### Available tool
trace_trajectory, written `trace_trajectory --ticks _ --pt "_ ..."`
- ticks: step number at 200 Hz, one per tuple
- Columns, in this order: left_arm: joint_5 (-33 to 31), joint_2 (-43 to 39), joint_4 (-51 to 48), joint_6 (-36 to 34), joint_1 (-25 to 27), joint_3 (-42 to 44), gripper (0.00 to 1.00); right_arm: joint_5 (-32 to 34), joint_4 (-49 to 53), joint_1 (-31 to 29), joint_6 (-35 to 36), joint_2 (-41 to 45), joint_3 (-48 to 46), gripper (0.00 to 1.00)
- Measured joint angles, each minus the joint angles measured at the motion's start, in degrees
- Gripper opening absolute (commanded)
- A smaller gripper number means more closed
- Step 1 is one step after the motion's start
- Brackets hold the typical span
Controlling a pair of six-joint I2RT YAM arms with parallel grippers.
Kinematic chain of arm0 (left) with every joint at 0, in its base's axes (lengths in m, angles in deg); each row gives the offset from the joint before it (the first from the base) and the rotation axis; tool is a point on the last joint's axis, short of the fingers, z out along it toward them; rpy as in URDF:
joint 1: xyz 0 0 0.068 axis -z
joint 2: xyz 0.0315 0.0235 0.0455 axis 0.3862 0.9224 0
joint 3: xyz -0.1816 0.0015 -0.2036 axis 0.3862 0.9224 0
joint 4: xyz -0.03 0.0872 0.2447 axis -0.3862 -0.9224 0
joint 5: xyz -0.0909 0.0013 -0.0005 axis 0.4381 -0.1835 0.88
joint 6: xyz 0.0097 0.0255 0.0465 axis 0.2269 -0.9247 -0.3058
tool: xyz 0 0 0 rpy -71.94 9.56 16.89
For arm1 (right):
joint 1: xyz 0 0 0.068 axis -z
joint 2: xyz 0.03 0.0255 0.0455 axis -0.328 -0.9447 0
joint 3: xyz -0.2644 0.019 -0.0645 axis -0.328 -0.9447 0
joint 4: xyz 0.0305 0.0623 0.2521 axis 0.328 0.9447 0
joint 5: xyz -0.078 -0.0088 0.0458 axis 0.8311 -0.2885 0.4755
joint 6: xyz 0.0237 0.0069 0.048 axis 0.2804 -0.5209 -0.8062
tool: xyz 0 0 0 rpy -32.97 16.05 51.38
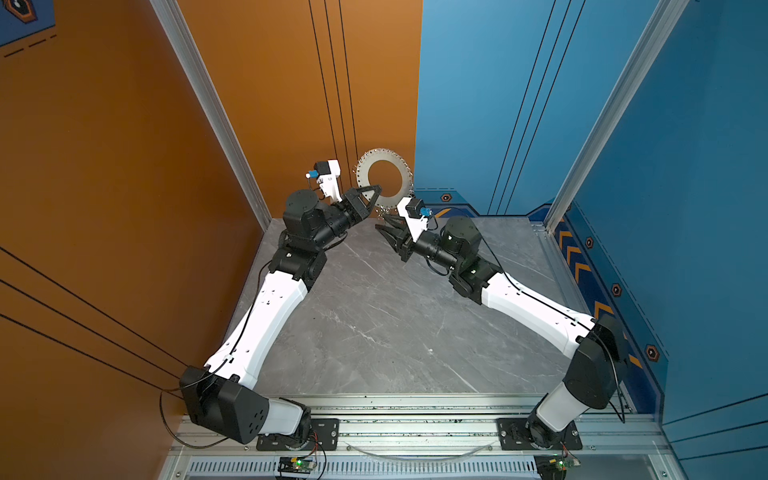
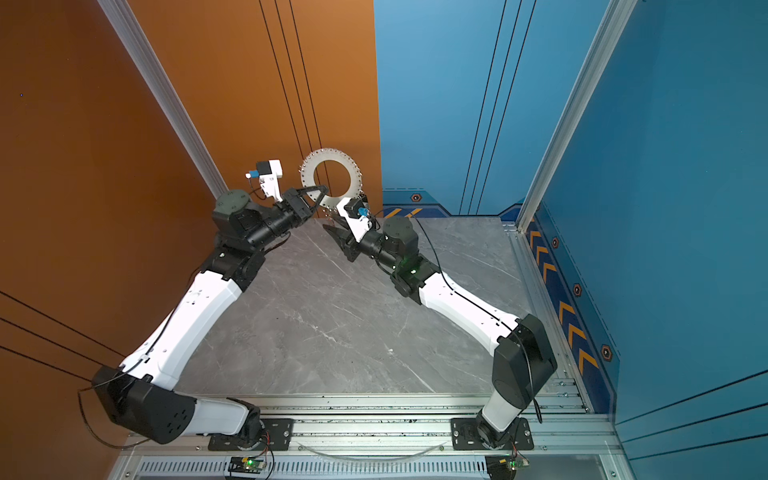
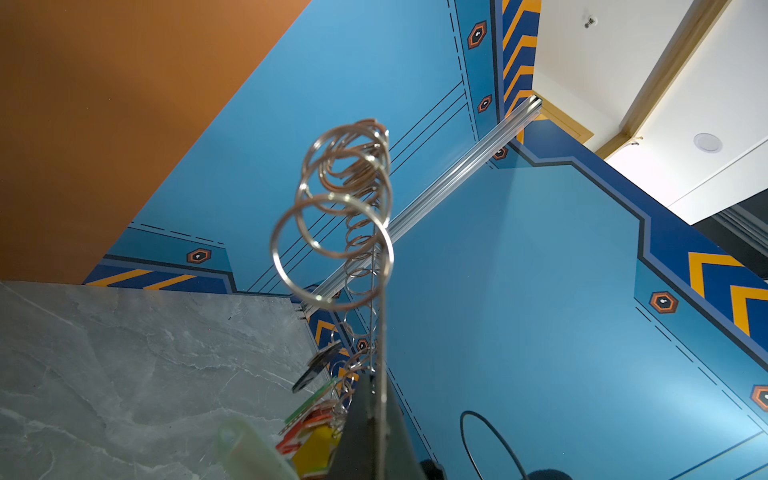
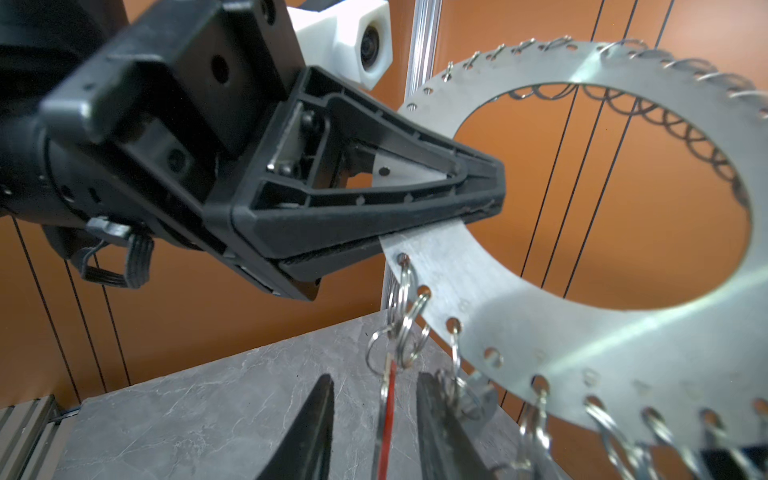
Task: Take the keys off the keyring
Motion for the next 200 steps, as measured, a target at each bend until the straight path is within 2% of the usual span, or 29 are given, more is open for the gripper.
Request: trace_trajectory --ticks 84,154,200 --pt "0.0 0.0 0.0 -0.5 0.0 0.0 0.00 -1.5 0.4 0.0 -2.4 -1.3 1.9 0.24" --pt "-1.6 0.0 -0.5 -1.7 0.0 0.0 0.00 -1.8 0.5 0.0 -4.1 -2.6 2.6 0.01" --pt "-5.9 -1.8 -2.3 -3.0 0.0 2.2 0.00 -1.6 1.9 0.0 -4.3 -2.0 2.0 0.01"
